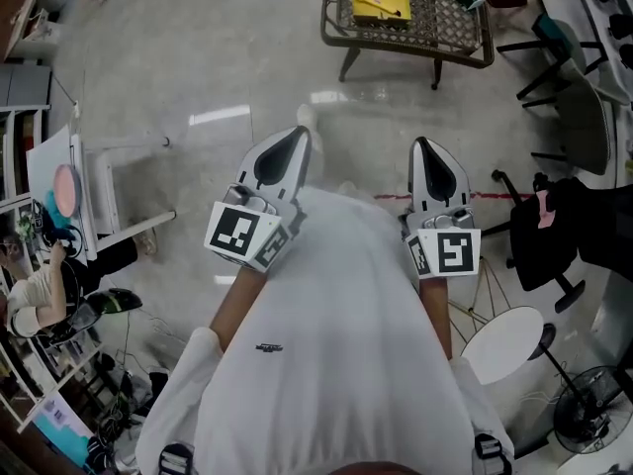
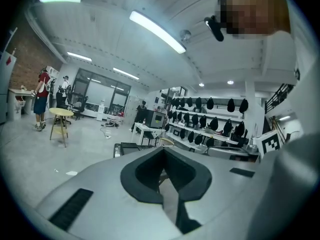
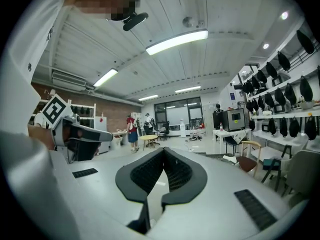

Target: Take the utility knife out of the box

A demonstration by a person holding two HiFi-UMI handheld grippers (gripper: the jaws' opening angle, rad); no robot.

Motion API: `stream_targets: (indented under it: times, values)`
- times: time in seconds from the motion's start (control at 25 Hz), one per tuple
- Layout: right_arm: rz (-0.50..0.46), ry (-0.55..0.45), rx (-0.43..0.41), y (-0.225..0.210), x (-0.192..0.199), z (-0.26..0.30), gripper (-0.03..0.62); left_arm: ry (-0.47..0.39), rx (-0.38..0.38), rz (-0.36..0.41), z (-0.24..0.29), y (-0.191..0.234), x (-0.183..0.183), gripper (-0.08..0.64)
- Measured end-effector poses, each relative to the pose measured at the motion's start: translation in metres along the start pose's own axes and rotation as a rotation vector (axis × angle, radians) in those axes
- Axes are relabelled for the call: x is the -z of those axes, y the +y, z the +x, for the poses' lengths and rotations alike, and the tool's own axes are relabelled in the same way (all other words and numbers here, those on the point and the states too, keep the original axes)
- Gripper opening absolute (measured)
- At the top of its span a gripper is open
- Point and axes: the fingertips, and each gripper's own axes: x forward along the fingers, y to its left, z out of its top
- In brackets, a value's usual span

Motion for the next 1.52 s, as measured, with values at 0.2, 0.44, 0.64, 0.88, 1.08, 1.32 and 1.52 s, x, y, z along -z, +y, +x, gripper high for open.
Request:
stream_targets:
  times: [0.2,0.44,0.64,0.88,1.08,1.32,1.52]
  values:
    - [0.001,0.011,0.011,-0.01,0.003,0.038,-0.002,0.002,0.003,-0.011,0.028,0.031,-0.006,0.002]
    - [0.01,0.048,0.016,-0.018,0.005,0.113,-0.002,0.022,0.02,-0.035,0.074,0.088,-0.019,0.002]
    - [0.021,0.074,0.041,-0.025,-0.002,0.188,-0.002,0.039,0.042,-0.052,0.119,0.151,-0.039,0.002]
    - [0.02,0.091,0.095,-0.04,-0.02,0.271,-0.002,0.049,0.108,-0.042,0.178,0.211,-0.076,0.002]
    - [0.033,0.102,0.147,-0.043,-0.028,0.335,-0.002,0.065,0.153,-0.042,0.213,0.266,-0.1,0.002]
    - [0.013,0.139,0.207,-0.065,-0.028,0.388,-0.002,0.089,0.187,-0.068,0.254,0.311,-0.111,0.002]
    - [0.014,0.16,0.228,-0.074,-0.025,0.403,-0.002,0.099,0.199,-0.08,0.27,0.327,-0.111,0.002]
